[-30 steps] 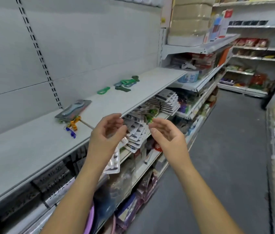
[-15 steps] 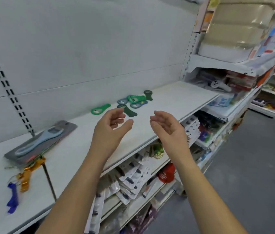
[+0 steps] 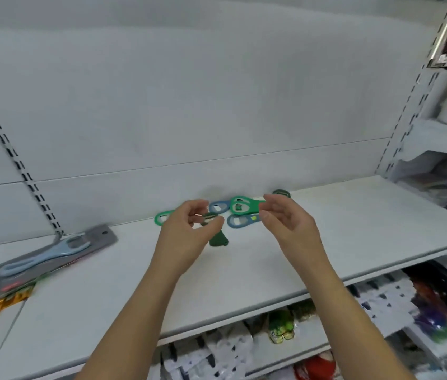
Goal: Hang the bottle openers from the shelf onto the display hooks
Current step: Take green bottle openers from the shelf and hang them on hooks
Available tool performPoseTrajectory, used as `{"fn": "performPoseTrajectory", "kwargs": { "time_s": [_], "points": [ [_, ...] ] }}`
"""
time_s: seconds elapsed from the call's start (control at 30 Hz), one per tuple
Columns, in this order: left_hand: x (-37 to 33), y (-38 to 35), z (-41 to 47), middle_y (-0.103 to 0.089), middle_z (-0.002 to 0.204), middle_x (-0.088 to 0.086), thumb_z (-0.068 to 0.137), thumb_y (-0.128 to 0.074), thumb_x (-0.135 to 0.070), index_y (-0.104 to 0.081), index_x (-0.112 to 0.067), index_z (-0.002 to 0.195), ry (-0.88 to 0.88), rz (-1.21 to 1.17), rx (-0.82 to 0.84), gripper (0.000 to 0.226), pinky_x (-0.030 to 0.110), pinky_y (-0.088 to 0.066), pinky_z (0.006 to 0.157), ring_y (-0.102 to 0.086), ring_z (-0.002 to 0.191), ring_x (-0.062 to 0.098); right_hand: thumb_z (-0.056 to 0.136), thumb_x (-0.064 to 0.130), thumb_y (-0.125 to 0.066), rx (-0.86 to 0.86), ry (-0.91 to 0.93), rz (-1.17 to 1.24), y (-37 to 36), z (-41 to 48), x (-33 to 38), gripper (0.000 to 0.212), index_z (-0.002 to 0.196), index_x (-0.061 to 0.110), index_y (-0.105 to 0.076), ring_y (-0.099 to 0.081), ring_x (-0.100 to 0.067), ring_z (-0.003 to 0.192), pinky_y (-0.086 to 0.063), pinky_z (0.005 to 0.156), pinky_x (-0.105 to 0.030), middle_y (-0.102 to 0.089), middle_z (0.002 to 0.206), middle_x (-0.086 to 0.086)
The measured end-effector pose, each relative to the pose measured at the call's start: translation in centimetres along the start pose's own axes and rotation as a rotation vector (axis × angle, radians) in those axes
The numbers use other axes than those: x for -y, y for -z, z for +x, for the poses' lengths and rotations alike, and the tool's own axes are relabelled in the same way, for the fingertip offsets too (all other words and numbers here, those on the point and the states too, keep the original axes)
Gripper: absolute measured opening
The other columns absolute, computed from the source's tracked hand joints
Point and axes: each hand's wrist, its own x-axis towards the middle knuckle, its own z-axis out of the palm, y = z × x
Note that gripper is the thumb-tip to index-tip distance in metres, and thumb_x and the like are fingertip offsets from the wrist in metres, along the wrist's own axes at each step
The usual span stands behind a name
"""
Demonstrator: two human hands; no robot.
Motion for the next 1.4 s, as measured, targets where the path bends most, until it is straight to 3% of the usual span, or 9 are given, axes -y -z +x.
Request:
{"fn": "performPoseTrajectory", "kwargs": {
  "time_s": [0.33,0.57,0.67,0.8,0.97,1.07,1.17,1.27,1.4],
  "points": [
    [0.0,-3.9,2.2,-0.067,0.114,-0.005,0.076,-0.074,-0.061,-0.063,-0.023,0.120,0.171,0.824,0.001,0.059,0.029,-0.050,0.078,-0.064,0.104,0.018,0.090,0.026,-0.068,0.268,0.008,-0.531,1.5,8.2,-1.1,0.037,0.127,0.021,-0.062,-0.058,-0.011,0.111,-0.046,0.096,-0.027,-0.062,0.120,0.005],
    [0.3,-3.0,3.1,-0.068,0.113,-0.004,0.083,-0.069,-0.039,-0.061,-0.023,0.125,0.326,0.843,0.079,0.045,0.035,-0.055,0.086,-0.065,0.101,0.020,0.092,0.018,-0.061,0.483,0.062,-0.950,-0.3,11.3,-3.9,0.031,0.123,0.019,-0.066,-0.057,-0.024,0.114,-0.048,0.093,-0.032,-0.061,0.124,-0.006],
    [0.6,-2.0,4.1,-0.069,0.106,-0.004,0.076,-0.074,-0.030,-0.058,-0.023,0.130,0.399,0.724,0.142,0.056,0.033,-0.056,0.084,-0.067,0.094,0.018,0.091,0.013,-0.062,0.482,0.061,-1.001,-0.6,11.7,-4.3,0.029,0.119,0.019,-0.067,-0.057,-0.024,0.111,-0.047,0.086,-0.031,-0.060,0.121,-0.006],
    [0.6,-1.8,4.5,-0.068,0.087,-0.008,0.073,-0.085,-0.032,-0.056,-0.024,0.124,0.438,0.550,0.176,0.059,0.026,-0.053,0.069,-0.065,0.073,0.010,0.089,0.016,-0.068,0.493,-0.001,-0.945,-0.4,11.9,-4.2,0.045,0.133,0.017,-0.059,-0.060,-0.024,0.113,-0.050,0.089,-0.031,-0.063,0.125,-0.008],
    [0.6,-2.1,3.4,-0.071,0.072,-0.001,0.086,-0.075,-0.030,-0.072,-0.019,0.096,0.394,0.435,0.096,0.015,0.022,-0.046,0.053,-0.063,0.062,0.015,0.079,0.019,-0.079,0.492,-0.049,-0.889,0.5,11.6,-4.0,0.044,0.118,0.003,-0.064,-0.065,-0.027,0.100,-0.055,0.087,-0.038,-0.069,0.108,-0.013],
    [0.5,-1.9,2.0,-0.073,0.072,0.002,0.091,-0.070,-0.025,-0.072,-0.017,0.089,0.381,0.300,-0.016,0.009,0.023,-0.045,0.050,-0.063,0.060,0.016,0.072,0.024,-0.086,0.508,-0.100,-0.837,1.3,11.5,-4.1,0.033,0.092,0.002,-0.071,-0.064,-0.025,0.073,-0.052,0.064,-0.032,-0.068,0.078,-0.013],
    [0.0,-1.0,0.2,-0.074,0.070,0.002,0.090,-0.072,-0.015,-0.072,-0.013,0.091,0.363,0.141,-0.114,0.002,0.026,-0.047,0.050,-0.065,0.058,0.016,0.072,0.027,-0.085,0.498,-0.105,-0.823,1.8,11.3,-3.9,0.044,0.054,0.013,-0.047,-0.035,-0.016,0.047,-0.026,0.048,-0.029,-0.037,0.050,-0.002],
    [-0.6,1.0,-1.9,-0.078,0.080,0.008,0.089,-0.073,-0.008,-0.067,-0.014,0.104,0.314,0.005,-0.191,0.017,0.028,-0.051,0.053,-0.072,0.063,0.020,0.076,0.023,-0.083,0.411,-0.043,-0.696,1.6,10.1,-3.4,0.048,0.050,0.013,-0.044,-0.038,-0.017,0.047,-0.031,0.051,-0.029,-0.039,0.051,-0.003],
    [-1.2,4.0,-5.2,-0.079,0.082,0.000,0.092,-0.071,-0.011,-0.064,-0.026,0.103,0.245,-0.081,-0.290,0.019,0.030,-0.052,0.056,-0.077,0.072,0.018,0.086,0.007,-0.074,0.492,-0.159,-0.108,-1.0,6.6,-0.7,0.012,0.076,0.001,-0.072,-0.067,-0.025,0.063,-0.054,0.057,-0.030,-0.071,0.074,-0.016]
  ]
}}
